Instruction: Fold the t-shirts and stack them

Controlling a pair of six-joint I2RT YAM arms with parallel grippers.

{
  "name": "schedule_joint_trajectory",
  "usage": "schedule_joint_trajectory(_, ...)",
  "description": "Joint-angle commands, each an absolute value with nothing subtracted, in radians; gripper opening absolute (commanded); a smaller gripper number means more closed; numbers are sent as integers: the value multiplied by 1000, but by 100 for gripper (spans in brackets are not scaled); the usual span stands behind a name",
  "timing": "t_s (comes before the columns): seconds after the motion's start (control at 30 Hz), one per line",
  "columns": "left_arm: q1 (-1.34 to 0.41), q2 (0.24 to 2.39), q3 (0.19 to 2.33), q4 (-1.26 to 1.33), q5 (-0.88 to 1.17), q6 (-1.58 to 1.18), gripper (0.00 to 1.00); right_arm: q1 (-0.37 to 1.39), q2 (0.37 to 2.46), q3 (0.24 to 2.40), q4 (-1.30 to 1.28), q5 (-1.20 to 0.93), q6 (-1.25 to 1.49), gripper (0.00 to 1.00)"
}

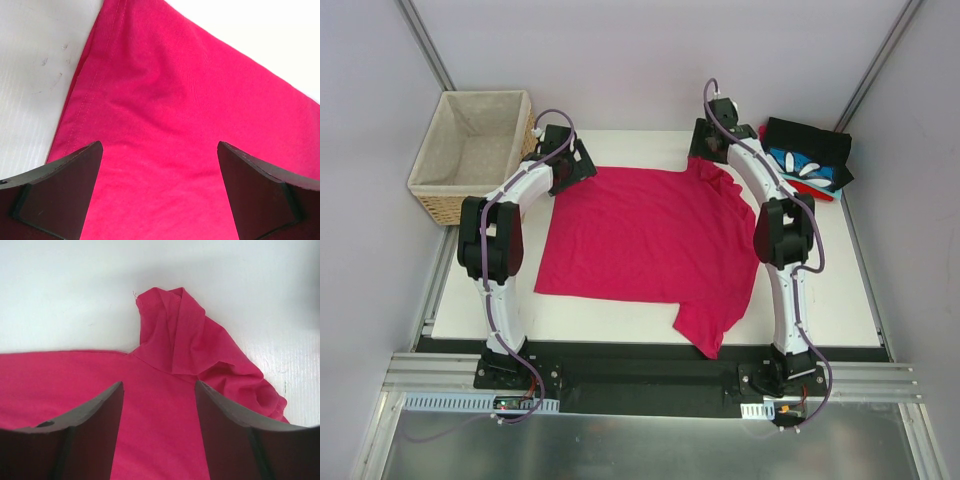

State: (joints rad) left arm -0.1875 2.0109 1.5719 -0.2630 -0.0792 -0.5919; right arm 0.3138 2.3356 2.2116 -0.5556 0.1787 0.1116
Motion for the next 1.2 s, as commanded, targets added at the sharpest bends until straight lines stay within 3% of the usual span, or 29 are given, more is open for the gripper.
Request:
schedule_joint_trajectory(0.0, -172, 1979, 1557, -233, -78, -603, 99, 313, 2376, 2244, -519, 196, 126, 58)
schedule_joint_trajectory(0.43, -172, 1979, 1549, -219, -63, -620, 99, 301, 2448, 2263, -517, 175, 152, 54)
schedule_joint_trajectory(0.7, -170, 1973, 1543, -216, -66, -617, 99, 287, 2464, 2266, -512, 169, 166, 42)
schedule_joint_trajectory(1.17, -164, 1971, 1549, -216, -67, -615, 99, 275, 2519, 2284, -515, 138, 198, 40)
